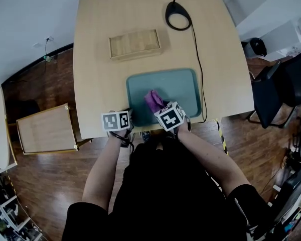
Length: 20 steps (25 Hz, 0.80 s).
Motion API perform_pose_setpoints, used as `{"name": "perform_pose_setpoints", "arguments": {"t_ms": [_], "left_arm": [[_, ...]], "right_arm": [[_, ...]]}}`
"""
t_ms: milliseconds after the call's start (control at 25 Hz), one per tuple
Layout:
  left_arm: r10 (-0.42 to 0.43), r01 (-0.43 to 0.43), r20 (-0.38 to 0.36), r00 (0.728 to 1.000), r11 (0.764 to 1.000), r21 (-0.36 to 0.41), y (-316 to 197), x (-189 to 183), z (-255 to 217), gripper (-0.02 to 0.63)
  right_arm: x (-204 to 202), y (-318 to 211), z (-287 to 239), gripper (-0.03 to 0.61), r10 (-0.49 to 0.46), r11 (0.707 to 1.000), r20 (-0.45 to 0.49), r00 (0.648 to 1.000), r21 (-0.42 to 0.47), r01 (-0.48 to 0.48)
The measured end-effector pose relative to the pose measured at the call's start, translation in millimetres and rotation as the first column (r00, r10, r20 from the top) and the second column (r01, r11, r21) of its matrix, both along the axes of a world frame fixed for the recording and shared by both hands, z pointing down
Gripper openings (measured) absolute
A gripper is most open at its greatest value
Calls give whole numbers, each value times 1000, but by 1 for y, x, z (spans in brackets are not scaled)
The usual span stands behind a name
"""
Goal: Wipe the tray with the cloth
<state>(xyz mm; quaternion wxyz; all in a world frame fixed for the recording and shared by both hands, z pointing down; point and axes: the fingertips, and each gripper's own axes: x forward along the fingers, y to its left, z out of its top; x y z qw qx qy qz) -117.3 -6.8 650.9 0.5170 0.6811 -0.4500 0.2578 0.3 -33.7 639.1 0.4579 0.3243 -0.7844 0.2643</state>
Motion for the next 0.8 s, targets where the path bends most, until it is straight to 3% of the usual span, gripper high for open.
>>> {"name": "perform_pose_setpoints", "arguments": {"t_ms": [280, 560, 800], "left_arm": [[-11, 11, 13, 1000, 1000, -5, 1, -1, 2, 52], [-20, 20, 6, 1000, 1000, -5, 0, 0, 1, 51], [-23, 23, 3, 1000, 1000, -7, 0, 0, 0, 51]], "right_arm": [[62, -14, 0, 60, 78, 997, -40, 996, 19, -77], [151, -20, 12, 60, 187, 982, -97, 978, 30, -185], [189, -23, 14, 61, 222, 975, -141, 965, 35, -220]]}}
